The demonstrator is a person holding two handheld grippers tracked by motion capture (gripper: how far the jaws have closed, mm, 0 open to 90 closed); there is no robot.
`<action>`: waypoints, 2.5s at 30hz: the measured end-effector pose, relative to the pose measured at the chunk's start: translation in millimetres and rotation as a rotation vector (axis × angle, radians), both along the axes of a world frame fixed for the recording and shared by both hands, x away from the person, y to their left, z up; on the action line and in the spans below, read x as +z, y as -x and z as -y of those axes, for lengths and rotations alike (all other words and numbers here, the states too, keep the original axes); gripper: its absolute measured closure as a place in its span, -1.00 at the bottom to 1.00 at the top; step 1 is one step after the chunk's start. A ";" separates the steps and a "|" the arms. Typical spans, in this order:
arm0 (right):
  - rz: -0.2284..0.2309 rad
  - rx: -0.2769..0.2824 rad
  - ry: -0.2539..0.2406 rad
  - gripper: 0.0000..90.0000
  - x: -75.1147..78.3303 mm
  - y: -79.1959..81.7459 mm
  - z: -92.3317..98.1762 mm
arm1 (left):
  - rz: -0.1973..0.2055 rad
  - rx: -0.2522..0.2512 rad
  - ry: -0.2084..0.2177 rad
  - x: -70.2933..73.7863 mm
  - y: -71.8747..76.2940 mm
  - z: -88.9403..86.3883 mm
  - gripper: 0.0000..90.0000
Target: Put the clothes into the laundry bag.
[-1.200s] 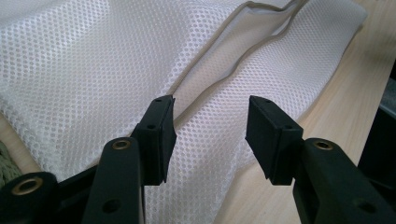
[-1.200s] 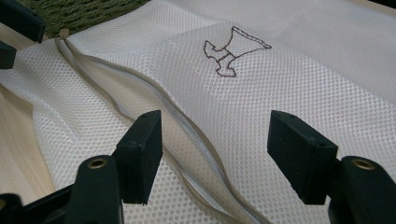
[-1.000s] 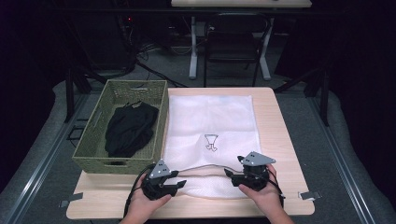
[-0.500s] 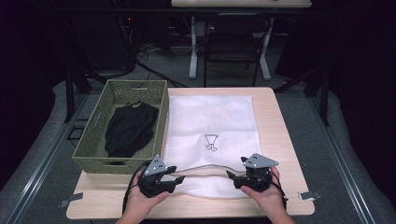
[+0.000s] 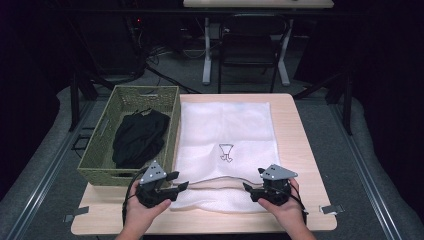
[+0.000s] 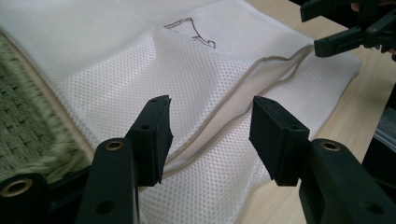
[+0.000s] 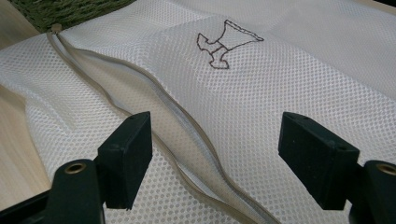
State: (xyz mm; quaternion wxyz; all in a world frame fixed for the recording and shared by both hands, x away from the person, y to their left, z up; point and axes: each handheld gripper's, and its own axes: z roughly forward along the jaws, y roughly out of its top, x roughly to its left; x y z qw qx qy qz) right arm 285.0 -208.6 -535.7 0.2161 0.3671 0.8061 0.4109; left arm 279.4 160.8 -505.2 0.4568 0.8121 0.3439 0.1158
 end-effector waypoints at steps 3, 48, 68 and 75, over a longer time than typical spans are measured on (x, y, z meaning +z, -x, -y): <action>-0.001 0.000 -0.001 -0.42 -0.2 -0.3 0.2 | 0.001 0.017 0.017 2.6 -0.5 -4.8 0.08; -0.024 -0.007 -0.005 -0.40 -5.3 -3.1 -1.1 | 0.078 0.168 0.046 42.1 -6.7 -55.0 -0.04; -0.024 -0.005 -0.009 -0.40 -5.0 -2.4 -0.7 | 0.014 0.229 -0.032 70.3 -49.1 -76.5 -0.11; -0.022 -0.005 -0.005 -0.40 -5.2 -2.5 -1.0 | -0.005 0.274 -0.062 80.7 -63.7 -87.2 -0.13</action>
